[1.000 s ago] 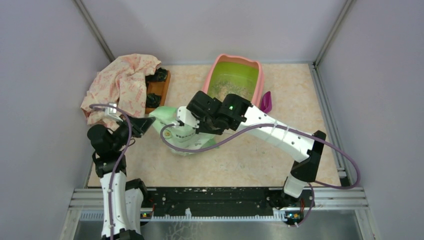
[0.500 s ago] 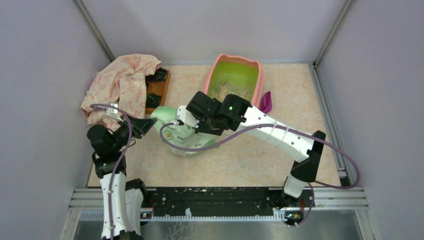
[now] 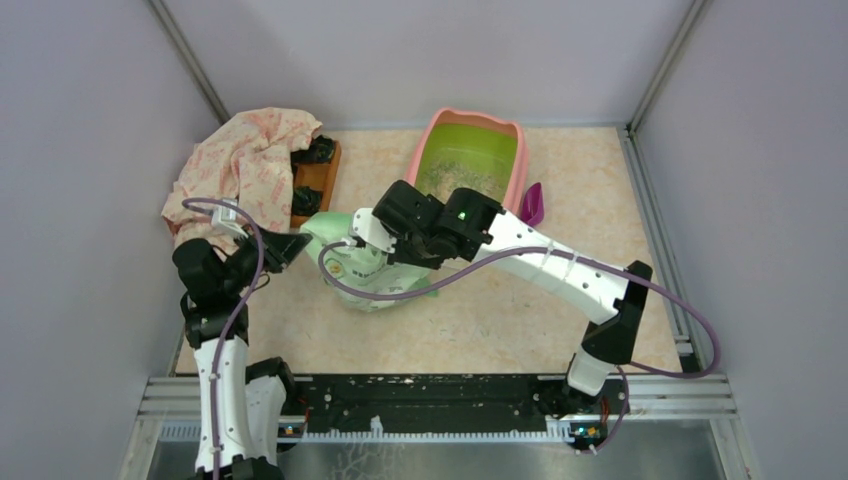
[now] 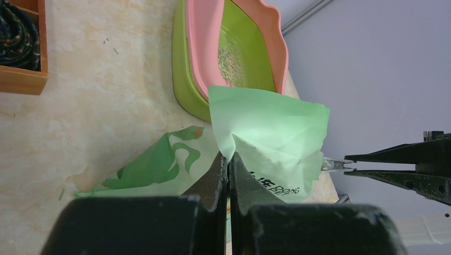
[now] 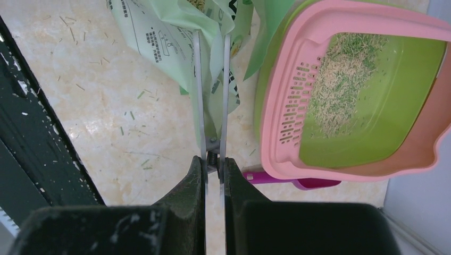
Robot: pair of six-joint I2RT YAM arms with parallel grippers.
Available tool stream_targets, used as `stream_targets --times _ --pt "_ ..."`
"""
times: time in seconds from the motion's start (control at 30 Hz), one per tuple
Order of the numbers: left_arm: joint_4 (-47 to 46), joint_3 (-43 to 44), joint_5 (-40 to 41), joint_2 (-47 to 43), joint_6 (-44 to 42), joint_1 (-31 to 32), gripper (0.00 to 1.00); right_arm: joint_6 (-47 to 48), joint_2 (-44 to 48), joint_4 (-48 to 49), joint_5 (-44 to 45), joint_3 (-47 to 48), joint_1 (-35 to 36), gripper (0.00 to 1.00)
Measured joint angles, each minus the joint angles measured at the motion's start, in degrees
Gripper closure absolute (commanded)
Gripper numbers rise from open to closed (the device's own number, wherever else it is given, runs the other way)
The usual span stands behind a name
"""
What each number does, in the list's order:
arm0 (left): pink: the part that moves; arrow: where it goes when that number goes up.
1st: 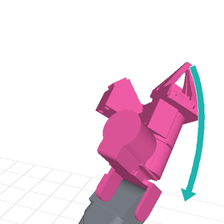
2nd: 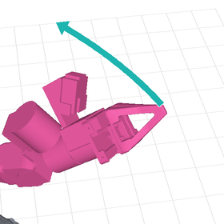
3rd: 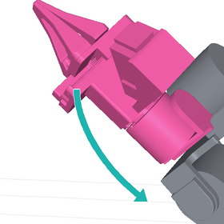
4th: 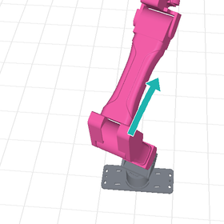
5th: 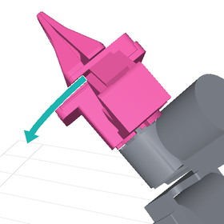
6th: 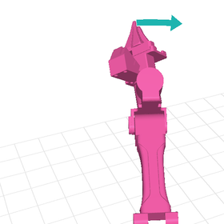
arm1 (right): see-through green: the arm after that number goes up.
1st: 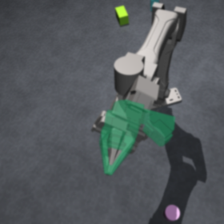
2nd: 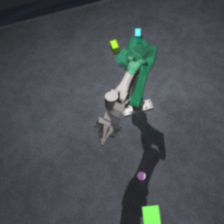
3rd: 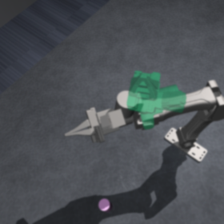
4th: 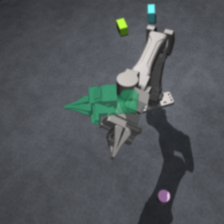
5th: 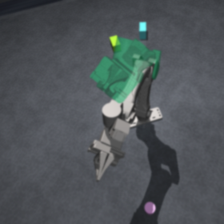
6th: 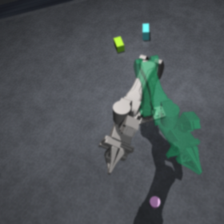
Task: Fill the litter box with clean litter
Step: Clamp the cat litter bag at the center of the board.
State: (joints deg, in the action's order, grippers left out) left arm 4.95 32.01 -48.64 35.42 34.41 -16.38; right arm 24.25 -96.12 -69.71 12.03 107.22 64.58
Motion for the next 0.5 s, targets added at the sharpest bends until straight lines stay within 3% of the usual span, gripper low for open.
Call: stream_targets --times 0.5 --pt "1.7 0.07 3.13 0.5 -1.38 -0.17 0.96 0.39 -0.72 -0.39 -2.73 1.36 -0.66 1.0"
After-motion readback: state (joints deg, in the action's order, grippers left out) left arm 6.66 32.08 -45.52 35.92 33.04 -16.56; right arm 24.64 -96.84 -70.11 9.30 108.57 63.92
